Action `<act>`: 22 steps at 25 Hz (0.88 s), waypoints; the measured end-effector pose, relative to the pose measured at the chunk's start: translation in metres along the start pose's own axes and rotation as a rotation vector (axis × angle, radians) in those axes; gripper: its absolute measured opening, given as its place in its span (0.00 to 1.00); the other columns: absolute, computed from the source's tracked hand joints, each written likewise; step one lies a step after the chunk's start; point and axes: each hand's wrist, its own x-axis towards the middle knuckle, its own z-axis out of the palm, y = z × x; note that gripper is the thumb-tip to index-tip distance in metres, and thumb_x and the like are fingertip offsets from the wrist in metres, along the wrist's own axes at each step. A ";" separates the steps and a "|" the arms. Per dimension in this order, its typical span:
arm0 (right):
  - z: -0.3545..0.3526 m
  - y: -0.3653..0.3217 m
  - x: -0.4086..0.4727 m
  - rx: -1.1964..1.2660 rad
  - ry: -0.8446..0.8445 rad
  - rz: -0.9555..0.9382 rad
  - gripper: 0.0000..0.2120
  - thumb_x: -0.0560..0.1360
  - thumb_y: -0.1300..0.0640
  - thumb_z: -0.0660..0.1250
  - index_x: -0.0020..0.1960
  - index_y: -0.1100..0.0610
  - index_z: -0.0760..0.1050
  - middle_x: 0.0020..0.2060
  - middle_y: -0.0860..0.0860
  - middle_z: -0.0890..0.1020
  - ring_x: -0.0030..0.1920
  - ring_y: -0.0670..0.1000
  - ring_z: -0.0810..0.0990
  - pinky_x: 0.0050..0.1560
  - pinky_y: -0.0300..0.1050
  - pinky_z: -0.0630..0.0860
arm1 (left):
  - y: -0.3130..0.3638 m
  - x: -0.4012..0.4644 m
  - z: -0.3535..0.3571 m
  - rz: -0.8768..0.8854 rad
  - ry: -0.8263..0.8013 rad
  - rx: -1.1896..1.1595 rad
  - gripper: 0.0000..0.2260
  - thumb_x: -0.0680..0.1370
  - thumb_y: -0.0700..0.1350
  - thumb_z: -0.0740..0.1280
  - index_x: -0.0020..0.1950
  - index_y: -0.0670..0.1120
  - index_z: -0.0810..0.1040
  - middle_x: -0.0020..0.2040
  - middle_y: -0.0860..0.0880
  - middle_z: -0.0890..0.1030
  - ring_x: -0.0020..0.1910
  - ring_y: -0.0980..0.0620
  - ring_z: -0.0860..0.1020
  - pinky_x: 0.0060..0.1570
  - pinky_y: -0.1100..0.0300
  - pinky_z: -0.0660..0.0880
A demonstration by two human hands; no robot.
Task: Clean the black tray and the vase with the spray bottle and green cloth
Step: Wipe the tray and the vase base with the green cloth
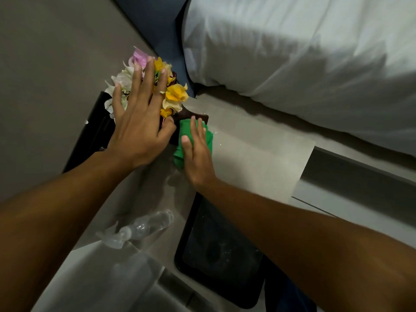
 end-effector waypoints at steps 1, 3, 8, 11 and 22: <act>-0.003 -0.006 0.014 0.004 0.030 0.025 0.25 0.85 0.51 0.49 0.80 0.54 0.50 0.81 0.52 0.50 0.81 0.53 0.44 0.79 0.56 0.46 | 0.000 0.000 0.001 -0.001 0.001 0.001 0.35 0.75 0.53 0.54 0.79 0.52 0.42 0.81 0.48 0.42 0.79 0.48 0.40 0.73 0.37 0.39; -0.010 -0.022 0.047 0.003 0.087 0.090 0.26 0.85 0.50 0.49 0.80 0.56 0.51 0.81 0.53 0.53 0.81 0.54 0.47 0.79 0.57 0.48 | 0.000 0.000 0.002 -0.008 0.009 0.001 0.35 0.75 0.53 0.54 0.79 0.52 0.42 0.81 0.47 0.42 0.79 0.47 0.40 0.73 0.37 0.40; -0.012 -0.020 0.042 -0.073 0.021 0.071 0.31 0.84 0.48 0.52 0.80 0.61 0.46 0.81 0.55 0.50 0.81 0.54 0.45 0.80 0.54 0.46 | 0.001 0.001 0.003 -0.027 0.029 -0.002 0.36 0.74 0.53 0.54 0.79 0.52 0.42 0.81 0.47 0.43 0.79 0.47 0.41 0.74 0.36 0.40; -0.012 0.000 0.005 -0.211 -0.100 -0.051 0.38 0.82 0.48 0.60 0.80 0.62 0.41 0.81 0.56 0.44 0.80 0.54 0.41 0.78 0.51 0.43 | 0.001 0.001 0.003 -0.027 0.030 -0.002 0.36 0.74 0.53 0.54 0.79 0.51 0.43 0.81 0.47 0.43 0.79 0.47 0.41 0.74 0.36 0.40; -0.016 -0.003 0.007 -0.420 -0.017 -0.099 0.36 0.78 0.64 0.65 0.80 0.63 0.51 0.80 0.57 0.56 0.80 0.55 0.53 0.79 0.50 0.53 | -0.001 0.002 0.007 -0.024 0.049 0.016 0.35 0.74 0.53 0.54 0.79 0.51 0.44 0.81 0.47 0.45 0.80 0.45 0.43 0.73 0.37 0.41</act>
